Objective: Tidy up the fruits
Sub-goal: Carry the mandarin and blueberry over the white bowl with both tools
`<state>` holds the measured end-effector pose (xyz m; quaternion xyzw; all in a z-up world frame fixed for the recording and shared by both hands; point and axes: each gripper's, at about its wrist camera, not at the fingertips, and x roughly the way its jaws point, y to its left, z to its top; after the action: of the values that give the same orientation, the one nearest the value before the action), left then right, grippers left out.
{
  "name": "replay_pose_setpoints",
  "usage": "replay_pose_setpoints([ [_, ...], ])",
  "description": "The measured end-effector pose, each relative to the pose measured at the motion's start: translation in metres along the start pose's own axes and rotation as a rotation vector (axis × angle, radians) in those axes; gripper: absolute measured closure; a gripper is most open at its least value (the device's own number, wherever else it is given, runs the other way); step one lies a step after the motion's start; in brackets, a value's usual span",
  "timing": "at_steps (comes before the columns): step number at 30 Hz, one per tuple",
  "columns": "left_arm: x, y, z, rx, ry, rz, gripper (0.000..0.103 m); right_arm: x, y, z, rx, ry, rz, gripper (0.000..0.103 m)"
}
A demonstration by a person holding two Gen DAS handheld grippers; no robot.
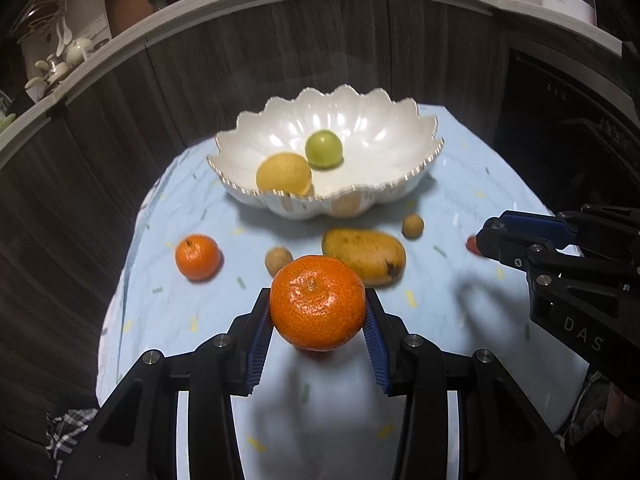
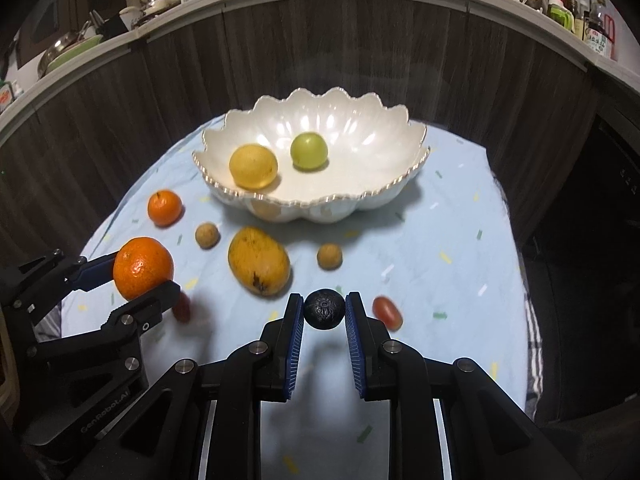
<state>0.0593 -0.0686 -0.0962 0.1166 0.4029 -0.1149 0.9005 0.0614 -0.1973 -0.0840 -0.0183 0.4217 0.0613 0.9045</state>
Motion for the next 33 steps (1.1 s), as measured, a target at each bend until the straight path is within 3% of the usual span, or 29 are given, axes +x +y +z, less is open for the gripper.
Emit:
replay_pose_setpoints([
  [23,0.029,0.012,0.074,-0.002,-0.051,-0.03,0.061,0.01,-0.024,0.065,-0.002,-0.091,-0.033,0.08],
  [33,0.055,0.017,0.099,-0.044,-0.031,-0.038,0.061,0.032,-0.035,0.096,-0.033,-0.103,-0.04,0.08],
])
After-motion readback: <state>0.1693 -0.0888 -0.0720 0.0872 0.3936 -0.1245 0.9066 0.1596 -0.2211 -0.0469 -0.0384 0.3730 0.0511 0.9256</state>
